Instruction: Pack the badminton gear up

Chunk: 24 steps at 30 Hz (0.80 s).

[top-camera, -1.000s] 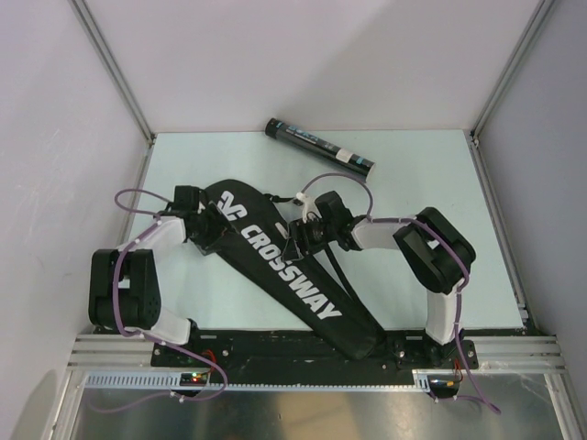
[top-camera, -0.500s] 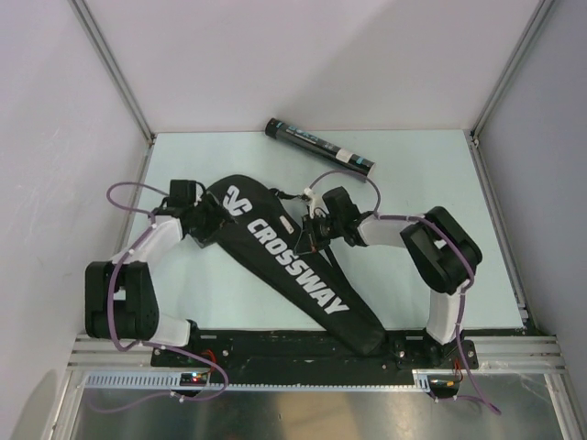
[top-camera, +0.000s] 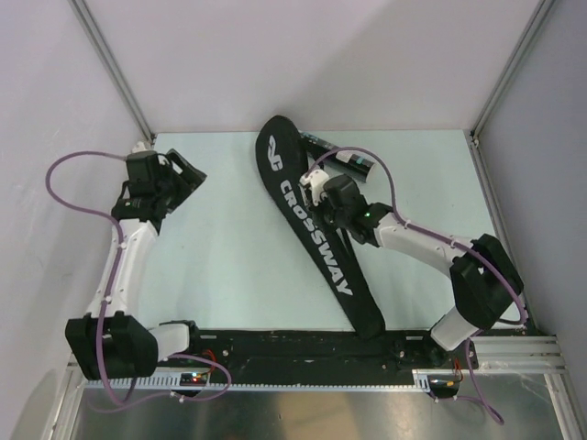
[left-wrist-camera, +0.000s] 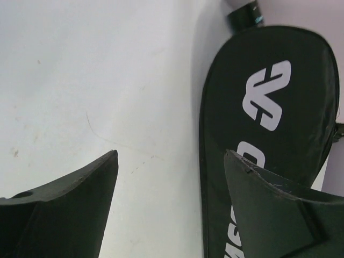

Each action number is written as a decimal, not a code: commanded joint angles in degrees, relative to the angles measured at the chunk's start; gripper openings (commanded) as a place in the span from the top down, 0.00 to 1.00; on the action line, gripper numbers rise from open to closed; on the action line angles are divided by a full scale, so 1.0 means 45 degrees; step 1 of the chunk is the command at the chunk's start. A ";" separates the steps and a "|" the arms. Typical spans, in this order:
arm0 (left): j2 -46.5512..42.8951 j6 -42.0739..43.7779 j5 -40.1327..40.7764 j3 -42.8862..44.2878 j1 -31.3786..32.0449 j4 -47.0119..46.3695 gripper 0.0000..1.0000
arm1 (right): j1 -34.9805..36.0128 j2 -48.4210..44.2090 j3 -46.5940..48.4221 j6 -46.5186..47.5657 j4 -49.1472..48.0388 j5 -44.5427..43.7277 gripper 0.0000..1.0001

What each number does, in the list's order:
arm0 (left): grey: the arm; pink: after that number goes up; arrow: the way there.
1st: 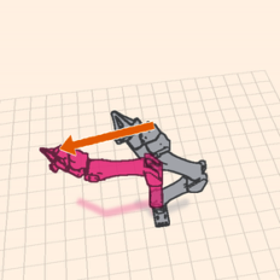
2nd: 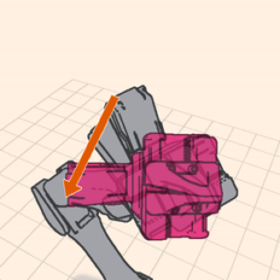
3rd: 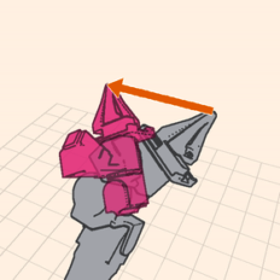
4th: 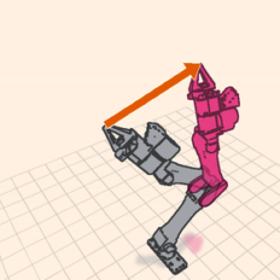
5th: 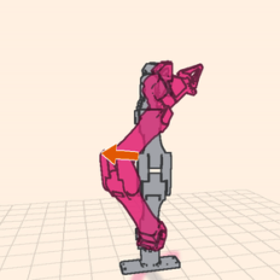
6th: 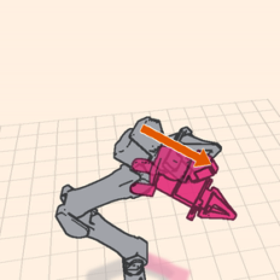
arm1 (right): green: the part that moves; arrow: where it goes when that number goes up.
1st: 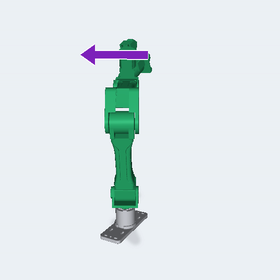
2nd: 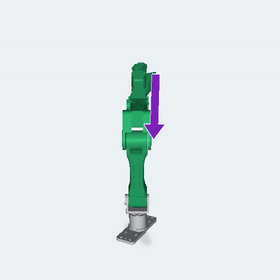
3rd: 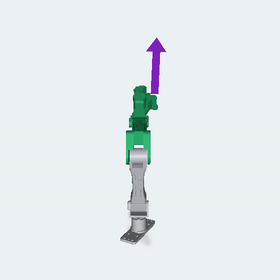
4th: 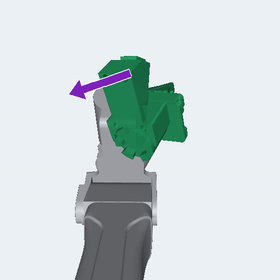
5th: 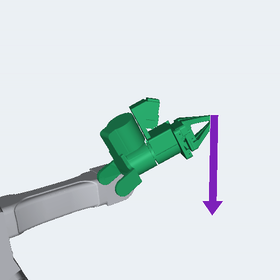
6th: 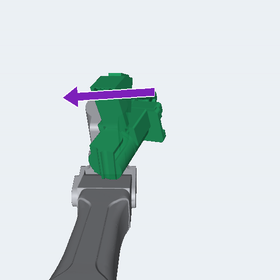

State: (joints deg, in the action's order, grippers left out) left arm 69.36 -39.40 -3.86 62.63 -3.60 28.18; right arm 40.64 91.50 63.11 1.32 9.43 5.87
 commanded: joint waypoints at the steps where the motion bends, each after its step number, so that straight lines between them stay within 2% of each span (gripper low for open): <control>1: -0.0850 0.0403 0.0770 0.0946 -0.0325 0.0217 0.16 | 0.1465 -0.0565 0.1073 0.3216 -0.0340 -0.4555 1.00; 10: 0.0065 -0.0795 -0.0753 0.1756 -0.1018 0.0218 0.15 | 0.4558 0.1175 0.1197 0.6916 -0.2232 -1.0043 1.00; 19: 0.0162 -0.1480 -0.0992 0.1710 -0.1991 0.0222 0.15 | 0.5589 0.1841 0.1194 1.0133 -0.3530 -1.0879 1.00; 21: 0.0365 -0.1465 -0.0831 0.1522 -0.2066 0.0226 0.16 | 0.5654 0.1958 0.1142 1.0399 -0.3577 -1.0910 1.00; 24: 0.0684 -0.1641 -0.1614 0.0951 -0.2291 0.0210 0.16 | 0.5629 0.2069 0.0415 1.0301 -0.3949 -1.0623 1.00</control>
State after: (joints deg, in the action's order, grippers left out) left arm 71.09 -45.12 -7.94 68.34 -12.67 29.78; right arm 65.80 100.79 65.49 43.38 -0.78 -38.65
